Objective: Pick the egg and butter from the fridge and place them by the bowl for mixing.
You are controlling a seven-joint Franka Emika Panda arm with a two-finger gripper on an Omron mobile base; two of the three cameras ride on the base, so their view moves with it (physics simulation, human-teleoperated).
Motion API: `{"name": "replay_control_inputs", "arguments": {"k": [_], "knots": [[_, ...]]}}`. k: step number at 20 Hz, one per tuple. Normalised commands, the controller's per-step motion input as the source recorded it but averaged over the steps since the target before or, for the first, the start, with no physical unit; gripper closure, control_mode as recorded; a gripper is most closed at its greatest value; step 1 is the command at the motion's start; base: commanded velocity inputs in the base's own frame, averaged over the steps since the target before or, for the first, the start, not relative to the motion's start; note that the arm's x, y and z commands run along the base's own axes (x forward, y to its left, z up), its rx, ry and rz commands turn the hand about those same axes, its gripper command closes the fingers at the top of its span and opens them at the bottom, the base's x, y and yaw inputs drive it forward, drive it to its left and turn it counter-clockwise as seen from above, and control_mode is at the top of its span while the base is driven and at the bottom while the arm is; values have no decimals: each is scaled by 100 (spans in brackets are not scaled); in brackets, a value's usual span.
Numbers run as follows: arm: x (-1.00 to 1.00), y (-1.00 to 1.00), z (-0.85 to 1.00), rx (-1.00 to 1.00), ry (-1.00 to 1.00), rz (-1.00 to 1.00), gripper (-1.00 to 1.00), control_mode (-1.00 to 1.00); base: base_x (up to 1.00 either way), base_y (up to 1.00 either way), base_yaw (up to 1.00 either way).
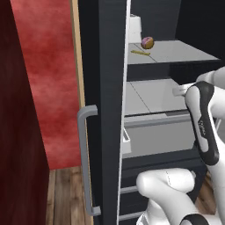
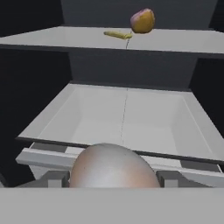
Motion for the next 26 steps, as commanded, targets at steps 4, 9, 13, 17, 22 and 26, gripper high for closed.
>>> {"name": "replay_control_inputs", "arguments": {"k": [4, 9, 13, 17, 22, 26], "knots": [[-20, 5, -23, -1, 18, -3, 100, -100, 0, 0, 0], [0, 0, -3, -1, 3, 0, 100, -100, 0, 0, 0], [0, 0, 0, 0, 0, 0, 100, 100, 0, 0, 0], [0, 0, 0, 0, 0, 0, 100, 100, -41, 0, 0], [0, 0, 0, 0, 0, 0, 100, 100, -60, 0, 0], [0, 0, 0, 0, 0, 0, 100, 100, -63, 0, 0]]}}
